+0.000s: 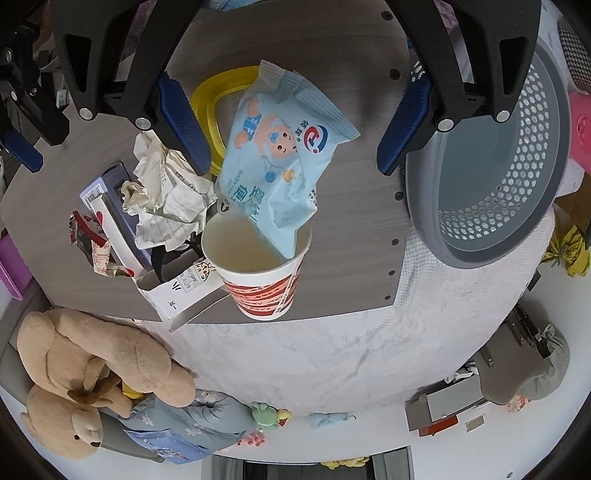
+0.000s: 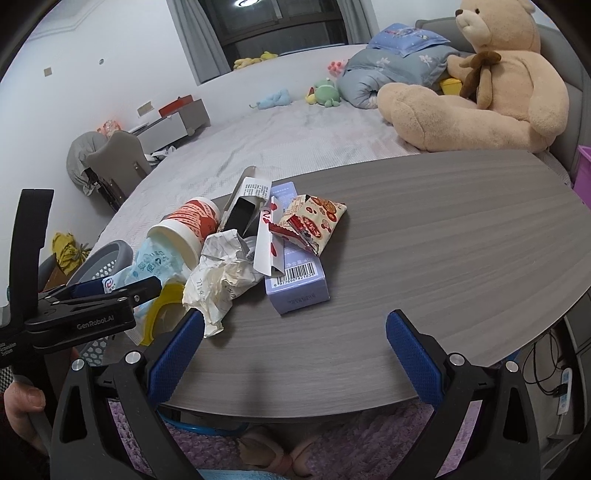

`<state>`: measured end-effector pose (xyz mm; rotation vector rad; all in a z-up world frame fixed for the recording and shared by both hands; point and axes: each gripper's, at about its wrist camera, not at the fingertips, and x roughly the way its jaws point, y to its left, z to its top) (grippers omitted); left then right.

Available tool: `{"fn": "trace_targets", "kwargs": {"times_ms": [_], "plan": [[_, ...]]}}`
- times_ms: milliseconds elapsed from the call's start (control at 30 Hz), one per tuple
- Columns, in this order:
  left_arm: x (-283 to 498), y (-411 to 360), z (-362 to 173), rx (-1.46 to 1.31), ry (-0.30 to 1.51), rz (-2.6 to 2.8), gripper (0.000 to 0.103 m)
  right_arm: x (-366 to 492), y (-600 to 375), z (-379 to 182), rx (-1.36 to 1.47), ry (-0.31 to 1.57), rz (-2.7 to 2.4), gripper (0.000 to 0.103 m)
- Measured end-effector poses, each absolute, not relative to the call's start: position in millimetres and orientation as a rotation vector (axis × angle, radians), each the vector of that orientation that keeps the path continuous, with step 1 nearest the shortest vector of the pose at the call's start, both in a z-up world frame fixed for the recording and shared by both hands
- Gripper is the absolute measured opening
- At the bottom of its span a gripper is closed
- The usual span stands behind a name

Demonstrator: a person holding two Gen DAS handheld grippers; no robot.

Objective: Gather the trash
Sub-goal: 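Reach the left gripper to the blue wet-wipe packet and close on it, then lift the wipe packet with the left gripper and carry it over the grey basket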

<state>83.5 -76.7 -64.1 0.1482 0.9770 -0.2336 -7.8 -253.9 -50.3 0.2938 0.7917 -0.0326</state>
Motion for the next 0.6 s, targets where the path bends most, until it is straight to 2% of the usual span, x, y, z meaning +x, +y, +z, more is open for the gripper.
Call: {"fn": "trace_targets", "kwargs": {"times_ms": [267, 333, 400, 600], "plan": [[86.5, -81.6, -69.0, 0.154, 0.978, -0.250, 0.086, -8.0, -259.4, -52.1, 0.310, 0.794, -0.036, 0.097], [85.8, -81.8, -68.4, 0.152, 0.975, -0.257, 0.081, -8.0, -259.9, -51.4, 0.310, 0.793, -0.036, 0.097], [85.1, -82.4, -69.1, 0.154, 0.983, -0.268, 0.068, -7.9, -260.0, -51.4, 0.310, 0.793, -0.036, 0.097], [80.4, -80.9, -68.6, 0.149, 0.985, -0.284, 0.054, -9.1, -259.9, -48.2, 0.310, 0.786, -0.037, 0.097]]}}
